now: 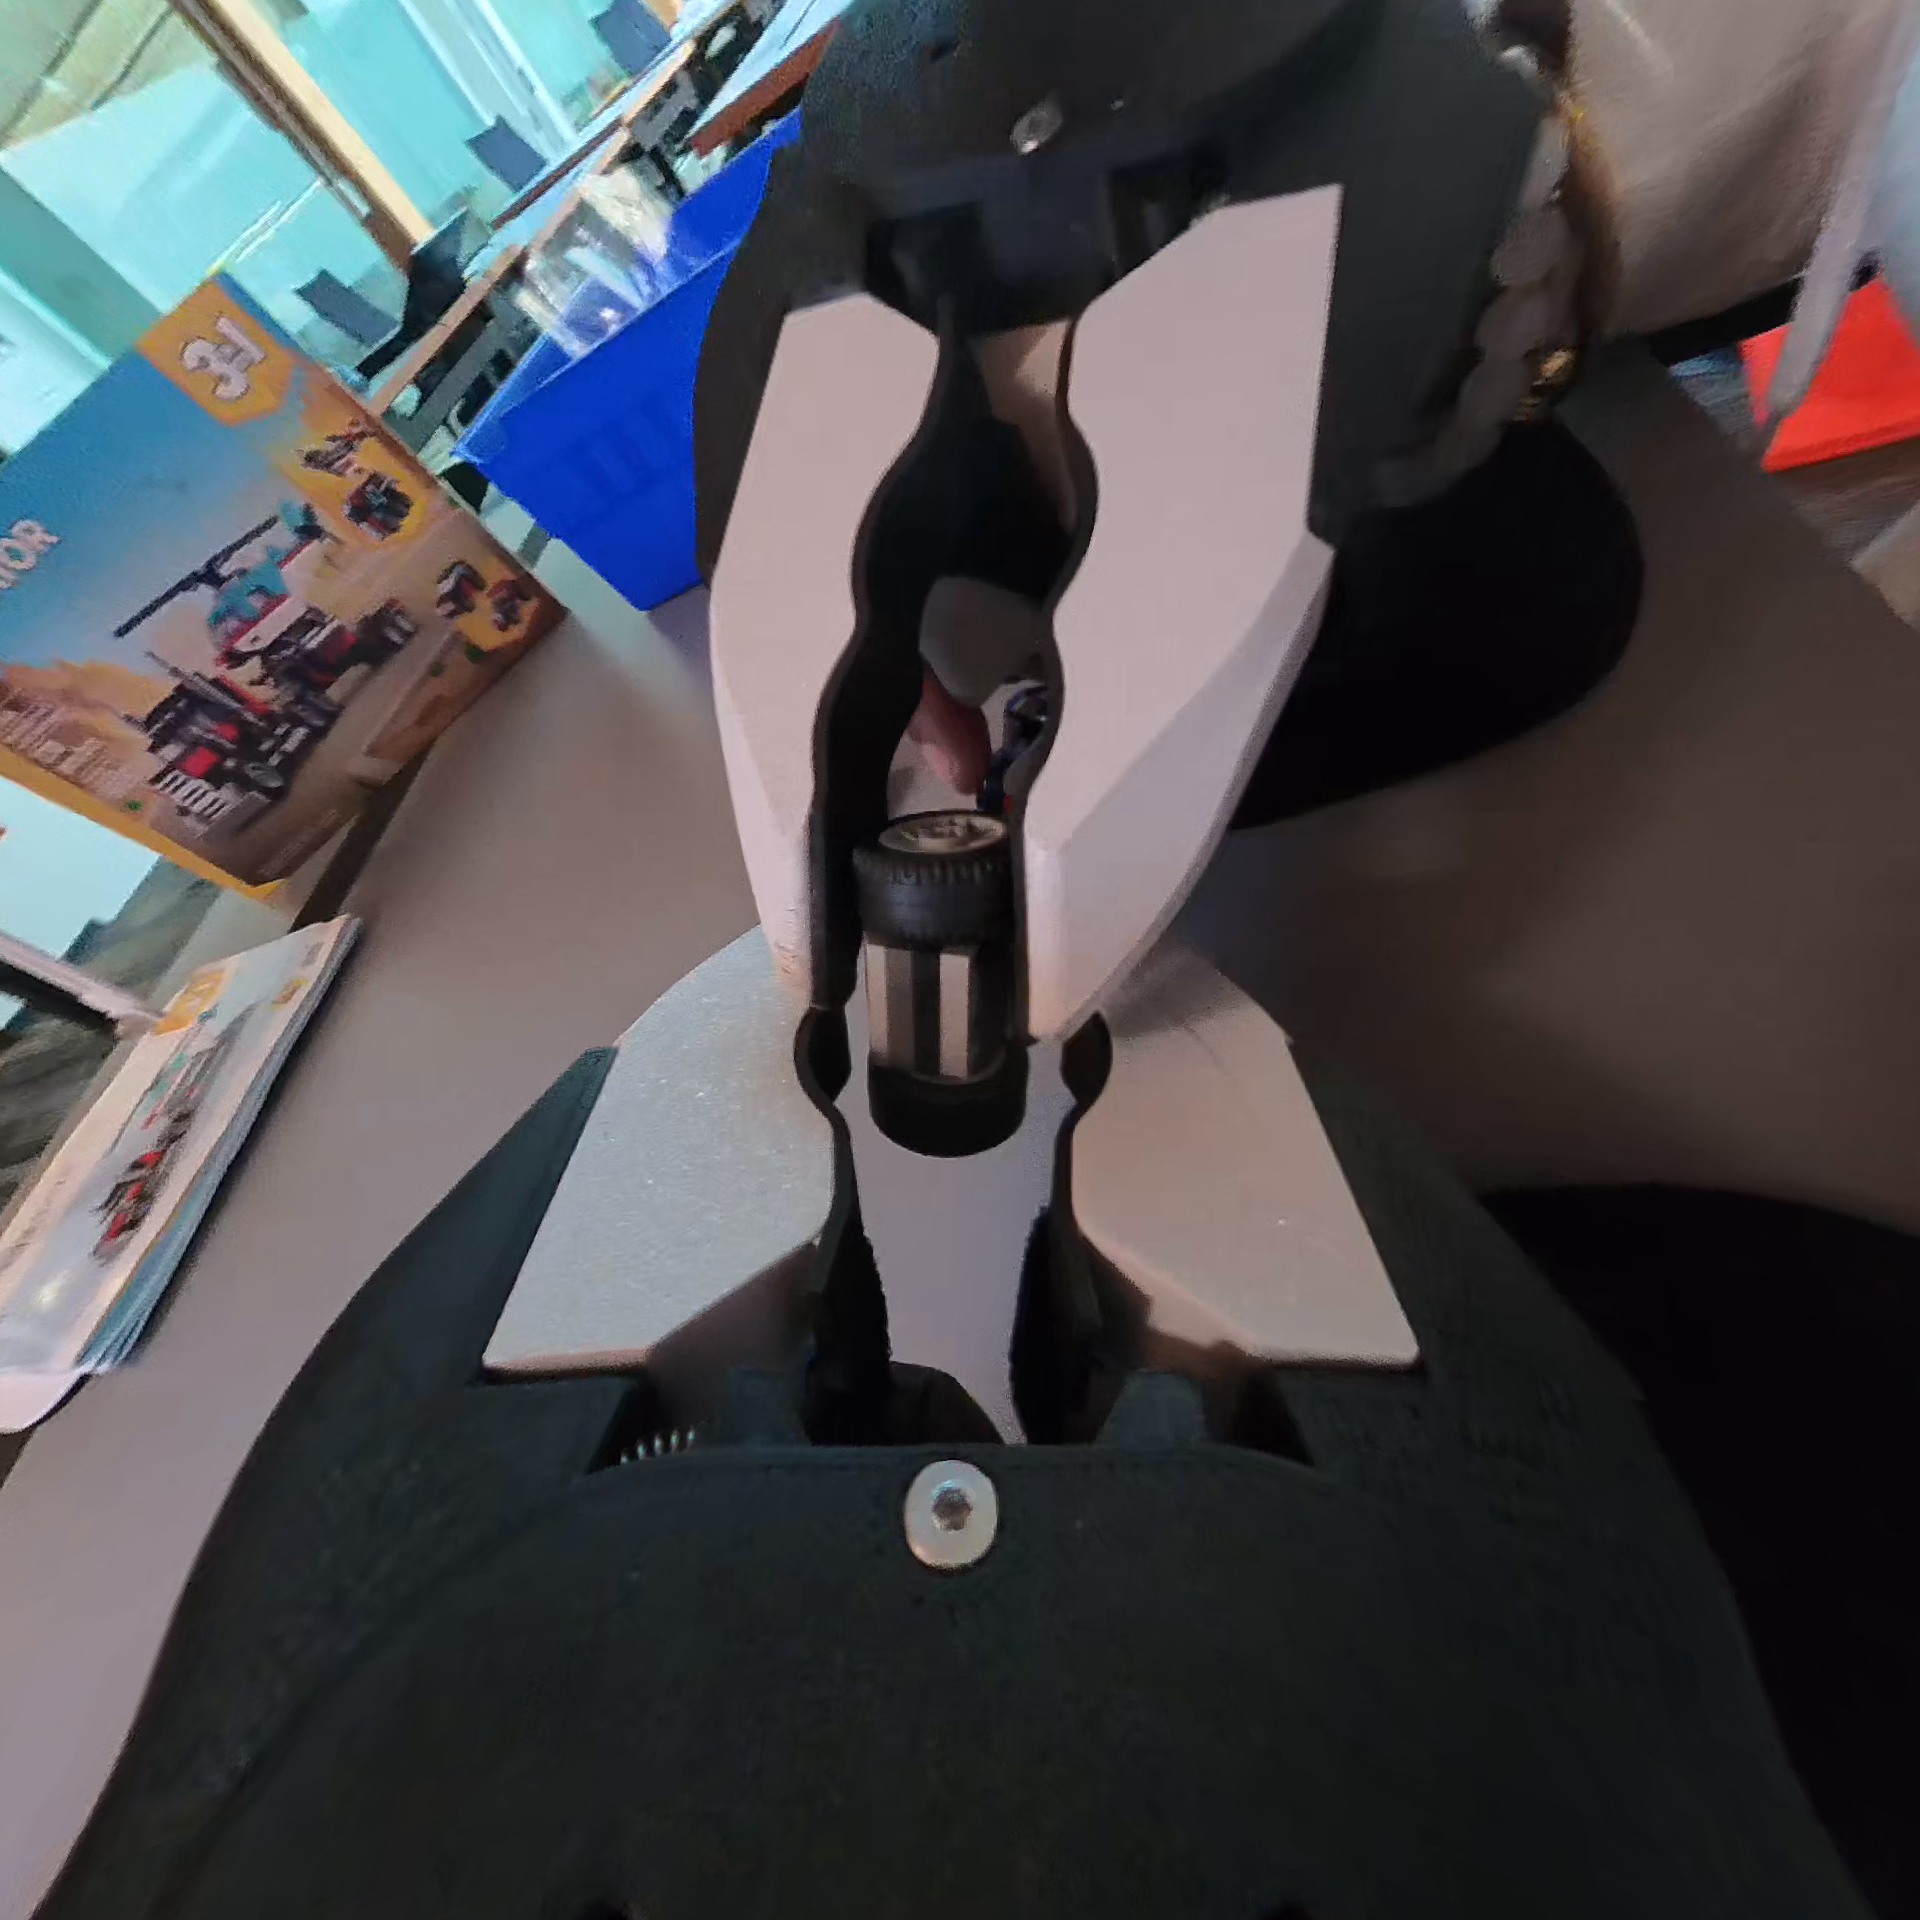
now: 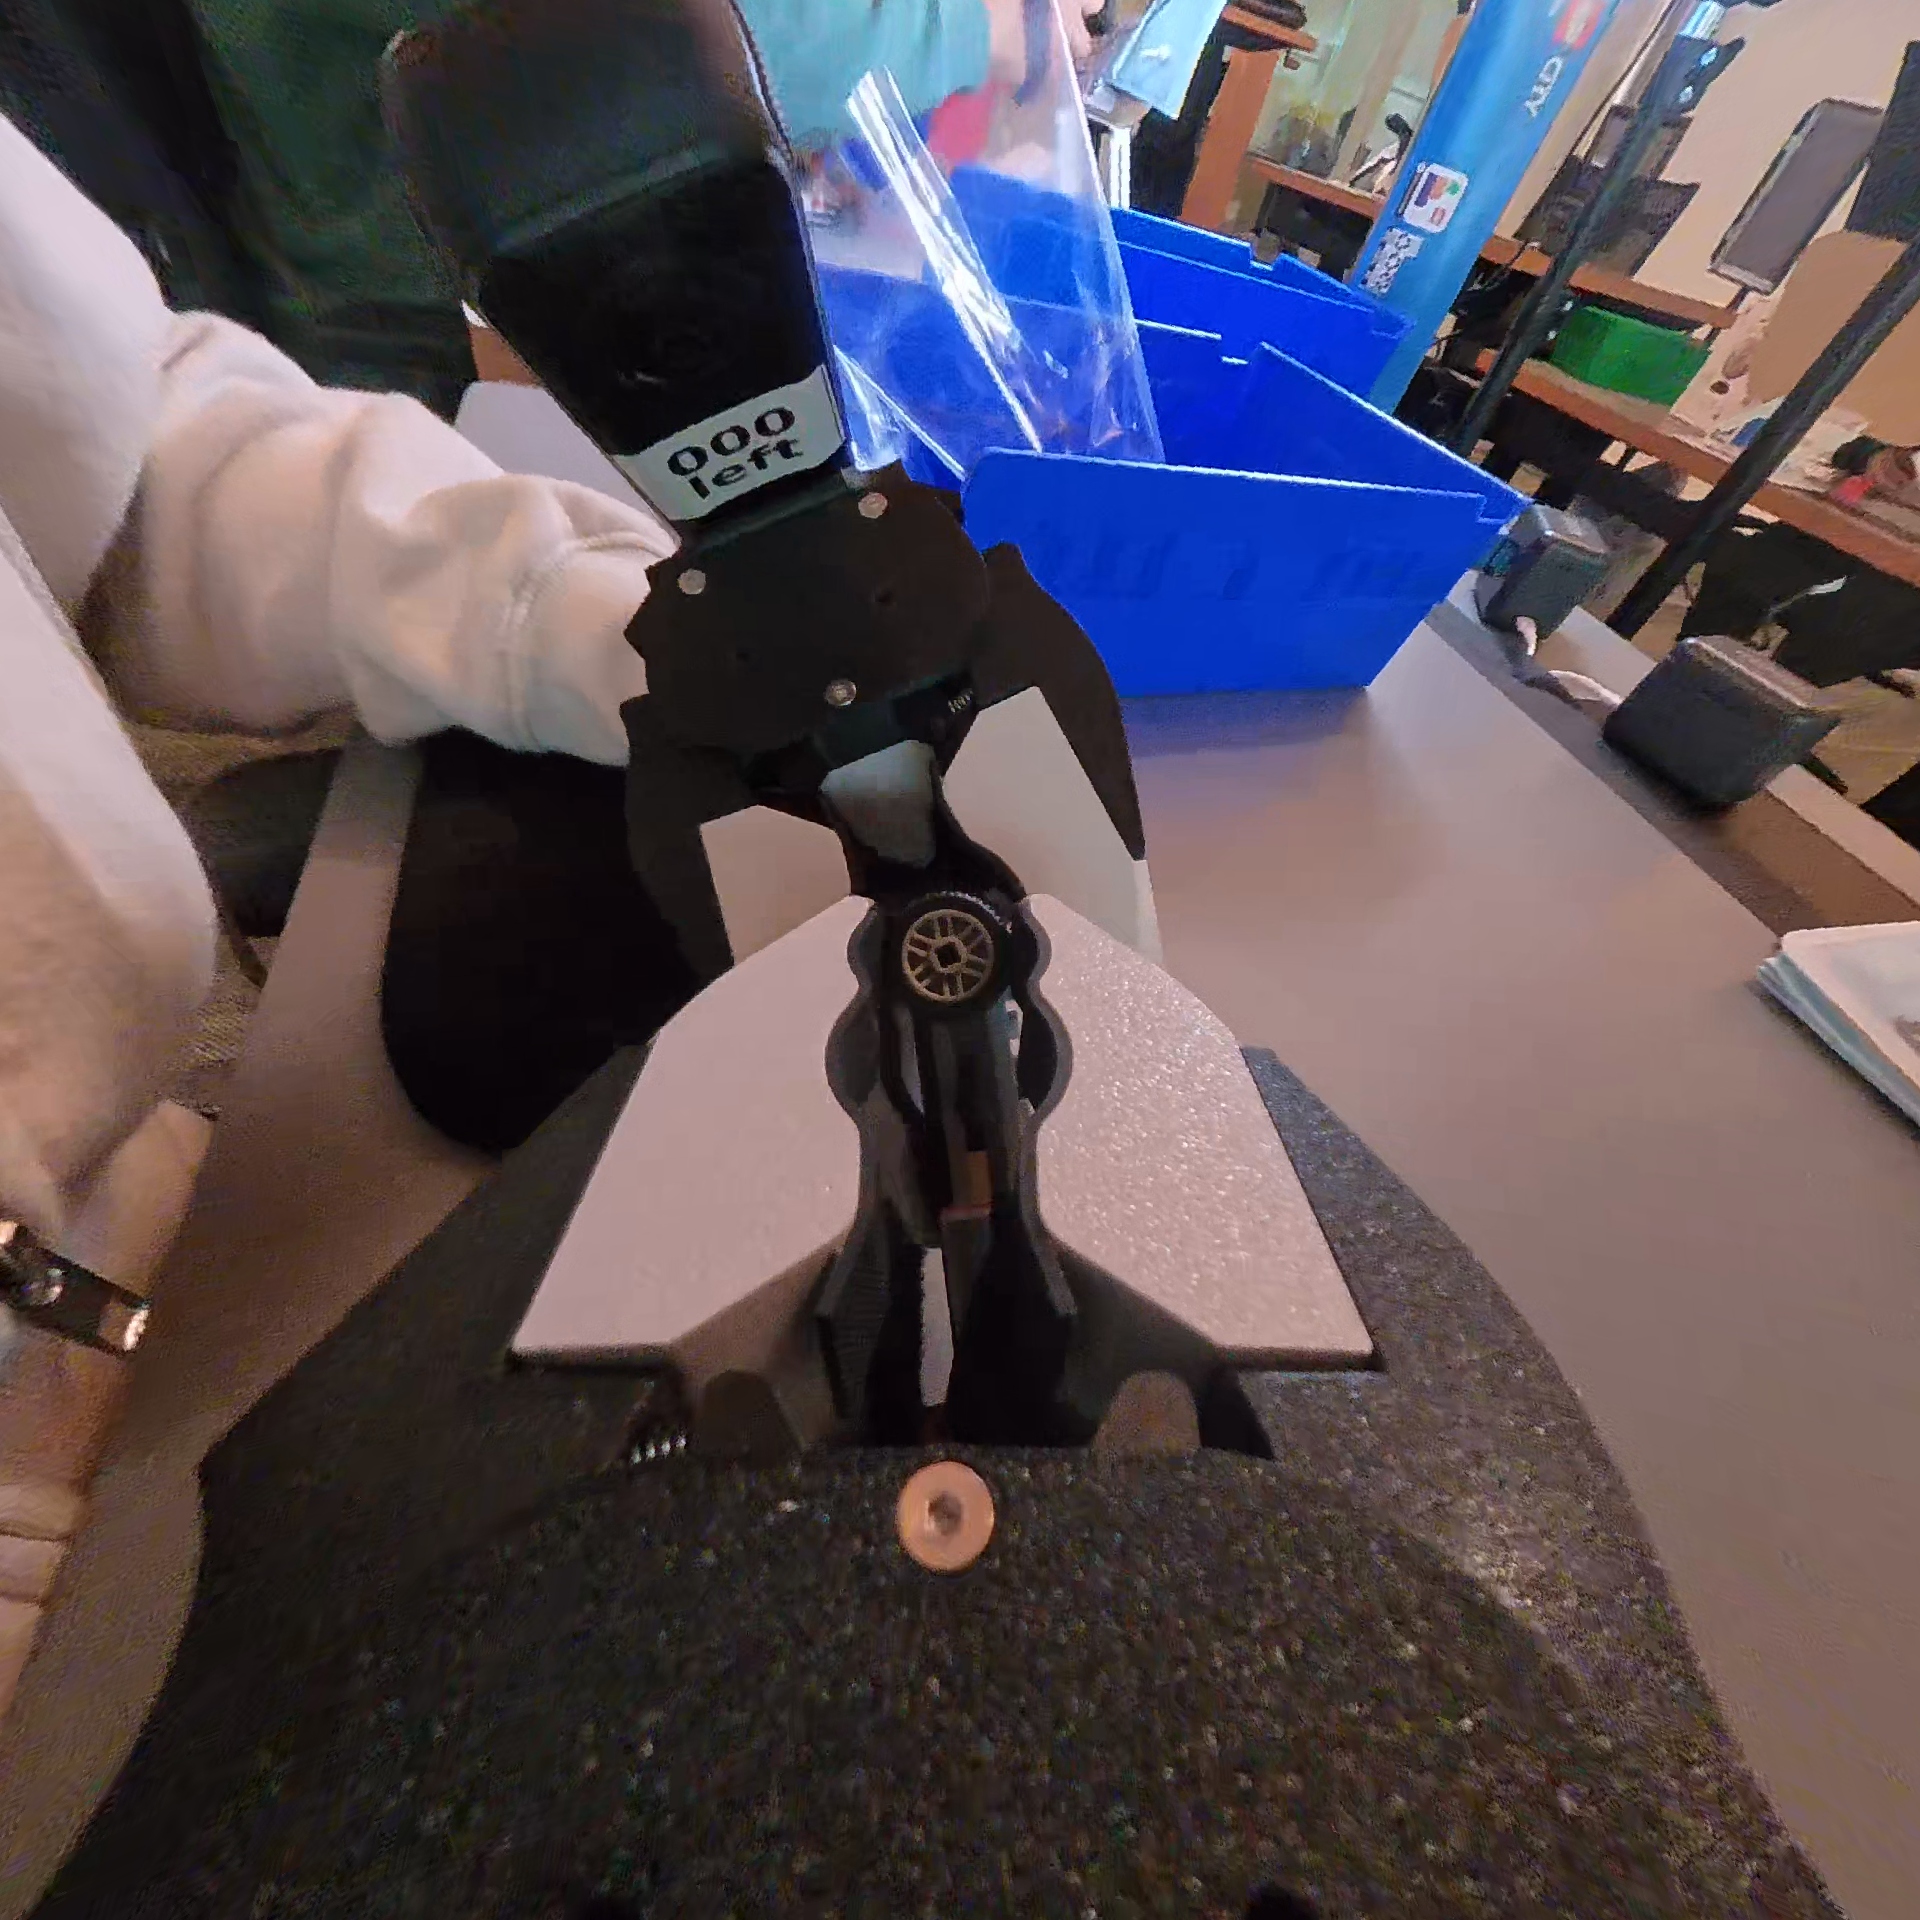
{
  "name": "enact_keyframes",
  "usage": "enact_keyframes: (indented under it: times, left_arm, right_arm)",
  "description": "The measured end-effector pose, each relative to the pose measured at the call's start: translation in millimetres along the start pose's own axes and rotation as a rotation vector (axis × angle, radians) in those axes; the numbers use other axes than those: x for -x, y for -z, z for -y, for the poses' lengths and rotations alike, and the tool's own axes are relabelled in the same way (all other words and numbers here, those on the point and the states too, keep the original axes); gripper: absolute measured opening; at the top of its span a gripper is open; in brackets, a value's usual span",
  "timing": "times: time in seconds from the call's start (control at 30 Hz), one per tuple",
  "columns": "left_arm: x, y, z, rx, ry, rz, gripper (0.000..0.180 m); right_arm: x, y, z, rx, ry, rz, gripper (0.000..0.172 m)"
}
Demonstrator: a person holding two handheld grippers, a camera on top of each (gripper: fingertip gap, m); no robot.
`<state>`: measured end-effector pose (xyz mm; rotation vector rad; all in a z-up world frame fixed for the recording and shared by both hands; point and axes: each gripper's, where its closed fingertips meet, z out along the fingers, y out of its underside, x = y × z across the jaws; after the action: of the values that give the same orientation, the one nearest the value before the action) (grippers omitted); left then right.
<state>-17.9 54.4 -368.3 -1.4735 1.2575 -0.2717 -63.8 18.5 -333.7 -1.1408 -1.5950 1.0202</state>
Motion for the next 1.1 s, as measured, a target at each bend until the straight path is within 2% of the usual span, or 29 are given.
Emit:
enact_keyframes:
  times: [0.17,0.2,0.37,0.4,0.43,0.47,0.5,0.53,0.57,0.63,0.67,0.73,0.77,0.83,0.93,1.0,1.1]
  left_arm:
    - [-5,2,2,-0.016,0.059,-0.06,0.026]
    - [-3,3,1,-0.009,0.056,-0.037,0.024]
    - [-1,5,12,-0.069,-0.019,0.037,0.024]
    - [2,8,15,-0.089,-0.014,0.062,0.024]
    - [3,8,4,-0.035,-0.021,0.057,0.025]
    - [4,9,-3,-0.01,-0.091,0.081,0.023]
    - [2,10,-2,-0.009,-0.114,0.085,0.023]
    - [1,9,0,-0.018,-0.101,0.073,0.024]
    - [2,8,2,-0.026,-0.076,0.064,0.024]
    - [5,5,3,-0.018,-0.058,0.072,0.024]
    - [5,5,3,-0.005,-0.074,0.084,0.024]
    - [6,4,2,0.032,-0.13,0.117,0.024]
    - [6,3,1,0.061,-0.173,0.137,0.024]
    - [10,1,-2,0.149,-0.275,0.192,0.024]
    - [9,-5,-2,0.264,-0.319,0.233,0.024]
    - [7,-11,-3,0.353,-0.322,0.245,0.024]
    - [6,-19,0,0.438,-0.298,0.273,0.024]
  right_arm:
    - [3,2,1,-0.009,-0.015,-0.008,0.022]
    - [0,5,0,0.001,-0.007,-0.057,0.021]
    - [0,26,12,-0.08,-0.144,-0.088,0.021]
    - [-3,37,16,-0.115,-0.169,-0.101,0.019]
    - [-17,63,44,-0.298,-0.215,-0.151,0.0]
    - [-39,98,63,-0.427,-0.273,-0.208,0.0]
    - [-51,122,66,-0.439,-0.238,-0.27,0.0]
    - [-48,120,50,-0.315,-0.179,-0.273,0.0]
    - [-32,103,30,-0.198,-0.176,-0.177,0.0]
    - [-5,72,8,-0.1,-0.199,-0.029,0.004]
    - [3,61,-1,-0.051,-0.177,-0.001,0.013]
    - [13,45,-11,0.068,-0.085,0.032,0.041]
    - [12,41,-17,0.144,-0.02,0.022,0.047]
    - [2,45,-26,0.298,0.124,-0.034,0.045]
    - [-12,57,-38,0.512,0.333,-0.123,0.042]
    - [-16,59,-43,0.588,0.485,-0.176,0.041]
    - [-21,57,-46,0.614,0.707,-0.271,0.035]
